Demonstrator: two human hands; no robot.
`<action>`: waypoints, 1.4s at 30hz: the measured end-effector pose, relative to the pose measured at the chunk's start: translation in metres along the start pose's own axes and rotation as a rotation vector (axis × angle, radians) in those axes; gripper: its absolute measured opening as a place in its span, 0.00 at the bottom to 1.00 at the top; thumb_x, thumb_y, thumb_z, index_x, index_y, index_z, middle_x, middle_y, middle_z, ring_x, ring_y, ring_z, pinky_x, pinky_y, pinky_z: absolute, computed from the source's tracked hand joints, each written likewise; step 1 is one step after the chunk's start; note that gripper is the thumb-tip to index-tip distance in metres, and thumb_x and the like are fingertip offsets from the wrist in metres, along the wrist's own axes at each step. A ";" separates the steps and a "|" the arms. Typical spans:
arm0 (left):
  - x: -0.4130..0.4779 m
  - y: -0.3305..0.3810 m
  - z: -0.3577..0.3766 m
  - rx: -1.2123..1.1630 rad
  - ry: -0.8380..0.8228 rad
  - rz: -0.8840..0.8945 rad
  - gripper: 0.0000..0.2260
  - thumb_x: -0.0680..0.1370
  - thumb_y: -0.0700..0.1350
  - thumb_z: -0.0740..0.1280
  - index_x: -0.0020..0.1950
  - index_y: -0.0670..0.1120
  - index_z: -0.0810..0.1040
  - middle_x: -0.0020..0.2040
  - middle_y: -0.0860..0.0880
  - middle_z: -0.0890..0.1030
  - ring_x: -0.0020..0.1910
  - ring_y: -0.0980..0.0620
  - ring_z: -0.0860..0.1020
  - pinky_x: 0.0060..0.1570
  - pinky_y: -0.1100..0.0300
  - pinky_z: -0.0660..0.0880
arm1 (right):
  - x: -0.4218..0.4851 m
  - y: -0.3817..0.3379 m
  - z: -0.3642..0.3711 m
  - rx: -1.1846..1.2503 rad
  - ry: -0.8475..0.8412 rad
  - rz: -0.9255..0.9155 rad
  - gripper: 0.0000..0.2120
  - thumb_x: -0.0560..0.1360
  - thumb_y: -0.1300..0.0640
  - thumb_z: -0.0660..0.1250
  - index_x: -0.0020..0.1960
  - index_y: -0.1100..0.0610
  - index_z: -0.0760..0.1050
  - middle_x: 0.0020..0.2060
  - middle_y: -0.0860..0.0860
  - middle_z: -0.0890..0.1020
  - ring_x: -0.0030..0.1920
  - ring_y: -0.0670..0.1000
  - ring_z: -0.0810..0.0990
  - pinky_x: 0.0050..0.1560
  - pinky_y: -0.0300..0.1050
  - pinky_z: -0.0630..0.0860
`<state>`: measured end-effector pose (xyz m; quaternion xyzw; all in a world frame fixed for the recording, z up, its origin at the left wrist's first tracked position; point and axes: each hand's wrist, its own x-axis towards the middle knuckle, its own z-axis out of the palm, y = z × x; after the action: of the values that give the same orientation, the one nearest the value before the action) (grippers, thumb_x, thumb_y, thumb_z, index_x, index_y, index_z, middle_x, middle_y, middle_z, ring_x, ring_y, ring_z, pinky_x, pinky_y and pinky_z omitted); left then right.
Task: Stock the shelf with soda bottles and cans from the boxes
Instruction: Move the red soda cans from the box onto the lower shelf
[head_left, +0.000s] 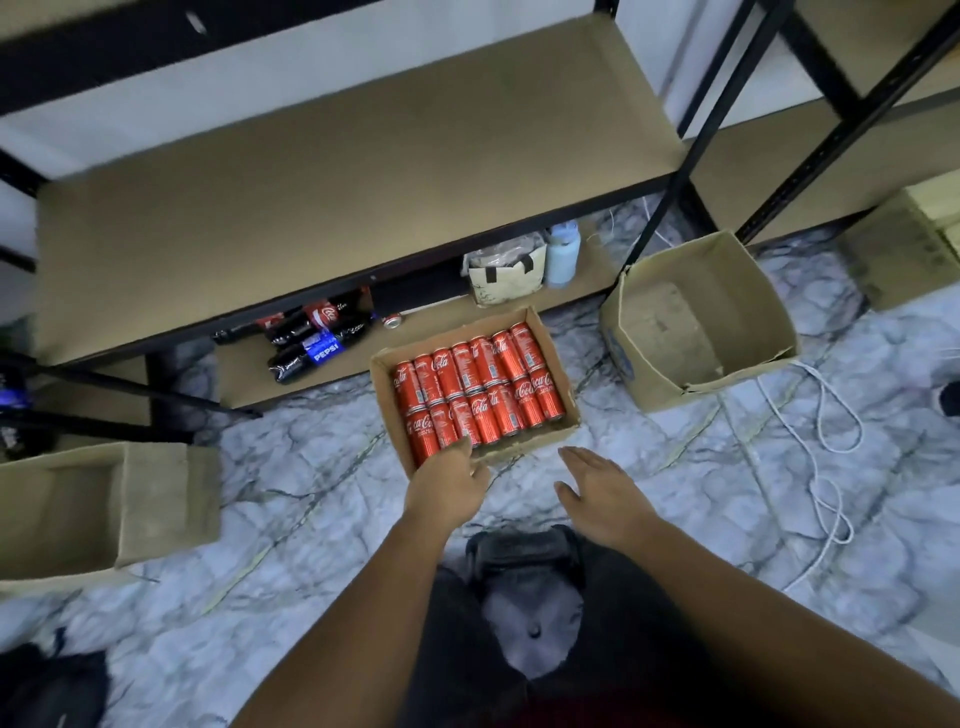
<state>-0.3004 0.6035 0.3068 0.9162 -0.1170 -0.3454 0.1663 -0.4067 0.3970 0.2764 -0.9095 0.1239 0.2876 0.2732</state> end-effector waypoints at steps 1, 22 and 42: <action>-0.001 0.002 0.001 0.001 0.002 -0.003 0.17 0.82 0.52 0.61 0.68 0.46 0.74 0.58 0.46 0.82 0.55 0.44 0.80 0.52 0.51 0.79 | 0.001 0.001 -0.004 -0.002 0.000 -0.001 0.29 0.84 0.47 0.55 0.82 0.56 0.55 0.80 0.52 0.61 0.80 0.50 0.57 0.79 0.53 0.55; 0.058 -0.018 -0.044 0.127 -0.052 0.165 0.23 0.84 0.53 0.60 0.77 0.45 0.66 0.66 0.44 0.79 0.60 0.44 0.79 0.57 0.50 0.78 | 0.050 -0.040 -0.044 0.025 0.092 0.054 0.29 0.79 0.44 0.54 0.79 0.51 0.62 0.73 0.49 0.72 0.73 0.51 0.69 0.72 0.54 0.69; 0.267 -0.029 0.043 0.136 -0.011 0.224 0.28 0.84 0.56 0.59 0.82 0.48 0.57 0.81 0.46 0.61 0.79 0.45 0.62 0.76 0.49 0.64 | 0.249 0.036 0.003 0.056 0.039 0.051 0.21 0.82 0.43 0.55 0.73 0.47 0.66 0.65 0.49 0.78 0.63 0.52 0.79 0.64 0.55 0.77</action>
<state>-0.1303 0.5323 0.1073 0.9047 -0.2423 -0.3210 0.1408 -0.2215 0.3524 0.1118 -0.9035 0.1602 0.2732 0.2889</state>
